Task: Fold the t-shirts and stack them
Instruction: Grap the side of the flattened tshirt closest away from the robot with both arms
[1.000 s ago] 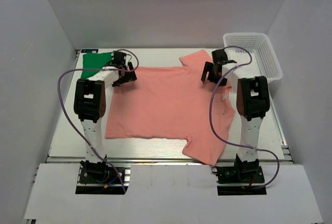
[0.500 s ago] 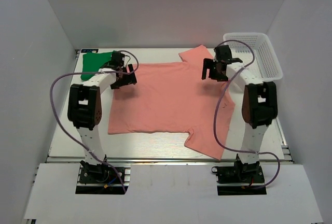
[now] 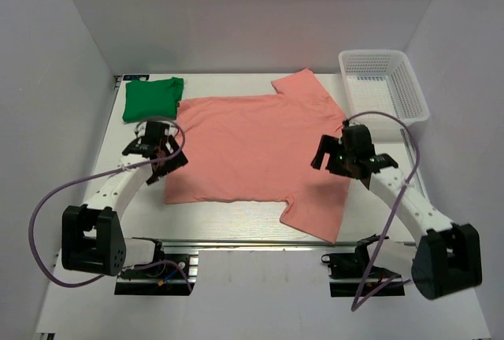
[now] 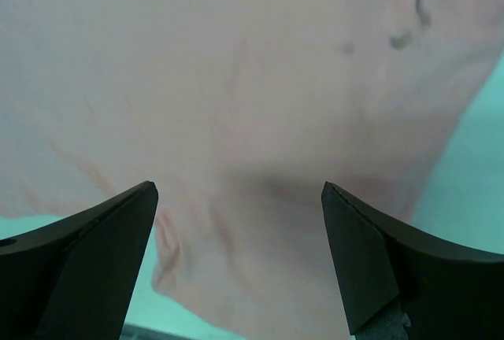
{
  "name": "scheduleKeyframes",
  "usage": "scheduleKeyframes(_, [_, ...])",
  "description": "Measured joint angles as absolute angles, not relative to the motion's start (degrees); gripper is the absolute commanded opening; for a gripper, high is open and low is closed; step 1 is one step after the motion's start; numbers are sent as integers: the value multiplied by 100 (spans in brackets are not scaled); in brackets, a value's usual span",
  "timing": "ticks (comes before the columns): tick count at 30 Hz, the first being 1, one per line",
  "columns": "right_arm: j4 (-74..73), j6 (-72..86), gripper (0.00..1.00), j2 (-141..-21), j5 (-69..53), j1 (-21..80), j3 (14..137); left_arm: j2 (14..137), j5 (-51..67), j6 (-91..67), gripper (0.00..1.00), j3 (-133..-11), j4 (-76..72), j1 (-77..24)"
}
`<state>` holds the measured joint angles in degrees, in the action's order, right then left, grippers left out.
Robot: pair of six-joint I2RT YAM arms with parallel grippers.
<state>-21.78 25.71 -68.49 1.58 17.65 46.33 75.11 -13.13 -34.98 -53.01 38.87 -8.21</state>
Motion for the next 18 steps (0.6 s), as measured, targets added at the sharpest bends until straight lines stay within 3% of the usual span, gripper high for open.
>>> scheduleKeyframes(5, [-2711, 3002, 90, -5623, 204, 1765, 3688, 7144, -1227, -4007, 100, -3889, 4032, -799])
scheduleKeyframes(9, [-2987, 3159, 90, -4998, 215, 1765, 3339, 7057, -1181, -4366, 94, -3514, 4064, -784])
scheduleKeyframes(18, [-3376, 3192, 90, -4644, 110, 1765, 3006, 6058, -1310, -5009, 81, -2853, 4049, -760])
